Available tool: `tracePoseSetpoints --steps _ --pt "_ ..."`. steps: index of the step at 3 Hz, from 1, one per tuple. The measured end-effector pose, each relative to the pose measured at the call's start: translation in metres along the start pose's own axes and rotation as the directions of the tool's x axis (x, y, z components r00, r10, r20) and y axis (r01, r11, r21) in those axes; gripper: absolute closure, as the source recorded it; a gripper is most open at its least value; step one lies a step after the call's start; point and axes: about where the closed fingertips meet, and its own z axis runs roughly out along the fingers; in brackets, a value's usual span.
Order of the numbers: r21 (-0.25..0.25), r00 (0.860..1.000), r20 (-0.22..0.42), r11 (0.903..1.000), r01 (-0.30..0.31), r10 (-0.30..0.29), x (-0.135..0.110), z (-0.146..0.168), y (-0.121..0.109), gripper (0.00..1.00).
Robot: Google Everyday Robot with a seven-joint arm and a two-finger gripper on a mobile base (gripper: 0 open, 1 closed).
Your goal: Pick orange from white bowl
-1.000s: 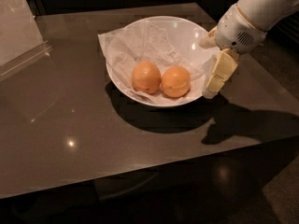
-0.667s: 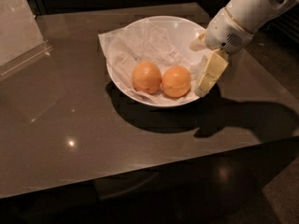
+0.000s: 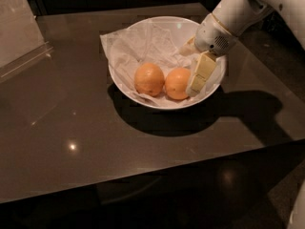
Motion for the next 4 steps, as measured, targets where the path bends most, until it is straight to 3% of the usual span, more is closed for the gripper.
tracePoseSetpoints --steps 2,4 --pt "-0.063 0.998 0.047 0.9976 -0.028 0.031 0.006 0.026 0.006 0.0" --pt "-0.073 0.994 0.092 0.9963 -0.044 0.051 0.003 0.037 0.008 0.0"
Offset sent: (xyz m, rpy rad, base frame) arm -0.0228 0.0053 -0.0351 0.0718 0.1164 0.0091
